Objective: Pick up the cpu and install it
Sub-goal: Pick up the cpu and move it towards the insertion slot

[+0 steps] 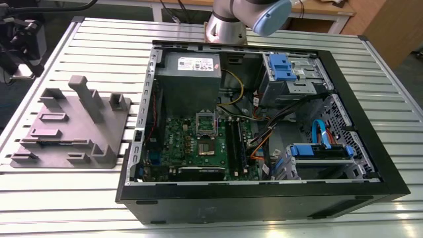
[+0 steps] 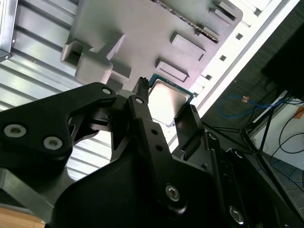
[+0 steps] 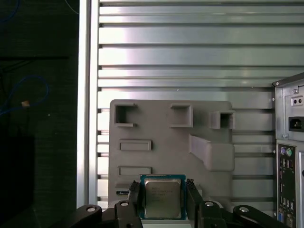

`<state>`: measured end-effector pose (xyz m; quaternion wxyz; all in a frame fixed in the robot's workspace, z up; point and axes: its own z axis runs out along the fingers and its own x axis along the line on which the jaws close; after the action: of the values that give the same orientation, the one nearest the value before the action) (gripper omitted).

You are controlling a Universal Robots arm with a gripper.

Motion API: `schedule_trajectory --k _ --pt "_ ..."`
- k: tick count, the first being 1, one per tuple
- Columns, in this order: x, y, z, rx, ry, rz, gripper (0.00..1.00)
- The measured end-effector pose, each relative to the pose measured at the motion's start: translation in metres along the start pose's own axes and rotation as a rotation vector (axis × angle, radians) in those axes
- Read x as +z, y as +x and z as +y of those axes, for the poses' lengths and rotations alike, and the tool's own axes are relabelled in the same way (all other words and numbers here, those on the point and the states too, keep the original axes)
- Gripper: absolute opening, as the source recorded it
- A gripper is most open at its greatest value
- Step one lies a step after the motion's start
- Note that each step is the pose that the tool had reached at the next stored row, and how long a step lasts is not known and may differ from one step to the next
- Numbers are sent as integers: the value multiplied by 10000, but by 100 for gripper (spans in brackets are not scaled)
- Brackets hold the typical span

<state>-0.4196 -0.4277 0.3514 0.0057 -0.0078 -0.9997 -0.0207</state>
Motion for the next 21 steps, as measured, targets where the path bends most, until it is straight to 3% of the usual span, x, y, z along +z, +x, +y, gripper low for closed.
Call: schedule_trajectory --k 21 --pt "-1 -251 4 0 -1 -1 47"
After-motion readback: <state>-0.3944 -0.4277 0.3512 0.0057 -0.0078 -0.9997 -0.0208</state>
